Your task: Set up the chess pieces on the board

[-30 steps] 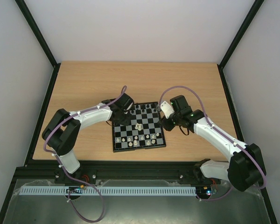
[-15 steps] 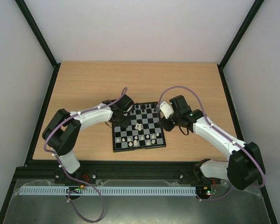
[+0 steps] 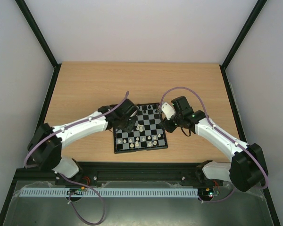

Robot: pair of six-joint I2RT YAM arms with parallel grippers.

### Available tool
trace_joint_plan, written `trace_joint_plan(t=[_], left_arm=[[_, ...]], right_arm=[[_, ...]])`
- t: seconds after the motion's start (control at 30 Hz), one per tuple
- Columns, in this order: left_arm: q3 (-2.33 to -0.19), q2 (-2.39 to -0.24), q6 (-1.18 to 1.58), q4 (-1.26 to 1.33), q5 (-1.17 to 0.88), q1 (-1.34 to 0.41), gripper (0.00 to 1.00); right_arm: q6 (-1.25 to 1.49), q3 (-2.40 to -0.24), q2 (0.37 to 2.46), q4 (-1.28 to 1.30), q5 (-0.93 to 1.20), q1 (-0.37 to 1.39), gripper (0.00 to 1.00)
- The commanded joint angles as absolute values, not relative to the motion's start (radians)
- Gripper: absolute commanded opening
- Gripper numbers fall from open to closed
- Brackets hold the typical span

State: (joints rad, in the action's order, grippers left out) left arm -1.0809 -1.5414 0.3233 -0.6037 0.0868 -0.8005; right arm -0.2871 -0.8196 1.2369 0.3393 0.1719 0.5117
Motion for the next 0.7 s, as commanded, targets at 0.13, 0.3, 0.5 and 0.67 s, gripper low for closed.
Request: trace_joint_plan(t=[0.13, 0.3, 0.5, 0.67], left_arm=[[-1.008, -1.414, 0.399, -0.778, 0.081, -0.876, 0.16], [-0.950, -1.352, 0.461, -0.821, 0.044, -0.929, 0.16], [-0.879, -1.315, 0.494, -0.811, 0.020, -0.950, 0.15], [-0.834, -1.331, 0.504, -0.790, -0.012, -0.950, 0.15]], right_arm=[[-0.298, -0.815, 1.247, 0.388, 0.184, 0.509, 0.47], [-0.298, -0.816, 1.247, 0.387, 0.183, 0.509, 0.47], [-0.298, -0.815, 1.252, 0.389, 0.184, 0.509, 0.47], [-0.299, -0.813, 1.253, 0.389, 0.185, 0.509, 0.47]])
